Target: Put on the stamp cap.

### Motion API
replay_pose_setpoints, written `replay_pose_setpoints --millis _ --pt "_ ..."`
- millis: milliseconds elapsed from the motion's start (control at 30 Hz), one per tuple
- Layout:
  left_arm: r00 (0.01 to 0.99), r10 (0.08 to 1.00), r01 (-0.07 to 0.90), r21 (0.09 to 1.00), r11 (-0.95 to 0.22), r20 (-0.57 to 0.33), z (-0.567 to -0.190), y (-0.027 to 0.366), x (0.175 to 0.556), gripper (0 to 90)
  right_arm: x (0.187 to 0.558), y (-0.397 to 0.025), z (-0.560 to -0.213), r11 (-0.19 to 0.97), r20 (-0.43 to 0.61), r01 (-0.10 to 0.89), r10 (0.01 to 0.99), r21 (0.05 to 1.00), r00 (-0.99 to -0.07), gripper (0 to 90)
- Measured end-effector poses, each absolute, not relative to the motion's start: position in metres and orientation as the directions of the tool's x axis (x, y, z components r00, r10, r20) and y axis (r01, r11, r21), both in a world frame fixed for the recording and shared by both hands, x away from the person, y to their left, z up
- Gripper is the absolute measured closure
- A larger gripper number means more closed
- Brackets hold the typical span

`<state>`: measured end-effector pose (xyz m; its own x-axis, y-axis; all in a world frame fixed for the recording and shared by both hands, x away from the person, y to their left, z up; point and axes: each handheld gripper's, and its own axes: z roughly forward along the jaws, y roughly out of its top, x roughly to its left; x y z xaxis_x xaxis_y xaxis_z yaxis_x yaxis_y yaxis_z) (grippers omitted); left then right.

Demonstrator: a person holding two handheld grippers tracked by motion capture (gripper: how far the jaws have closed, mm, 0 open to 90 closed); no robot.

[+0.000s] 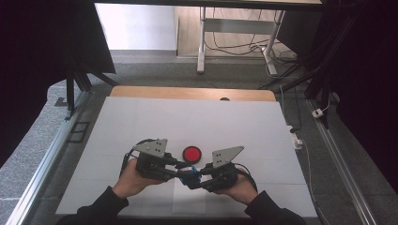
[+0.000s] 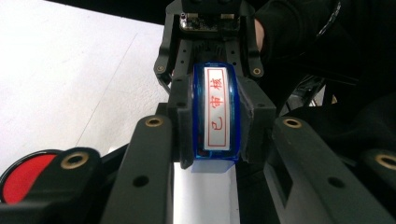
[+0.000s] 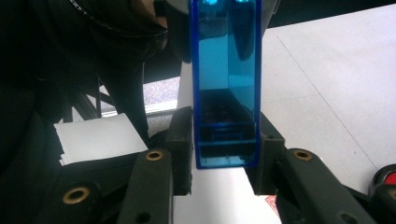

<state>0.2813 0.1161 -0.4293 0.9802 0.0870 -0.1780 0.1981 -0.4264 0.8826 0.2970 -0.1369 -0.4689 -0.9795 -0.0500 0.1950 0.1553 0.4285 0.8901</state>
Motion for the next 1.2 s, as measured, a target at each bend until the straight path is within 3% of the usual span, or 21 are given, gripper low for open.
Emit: replay_pose_setpoints --millis 1200 --pt "0.969 0.188 0.228 0.877 -0.424 -0.161 -0.421 0.129 0.279 70.0 0.294 -0.143 -0.467 0.460 0.159 0.173 0.071 0.871 -0.985 46.0"
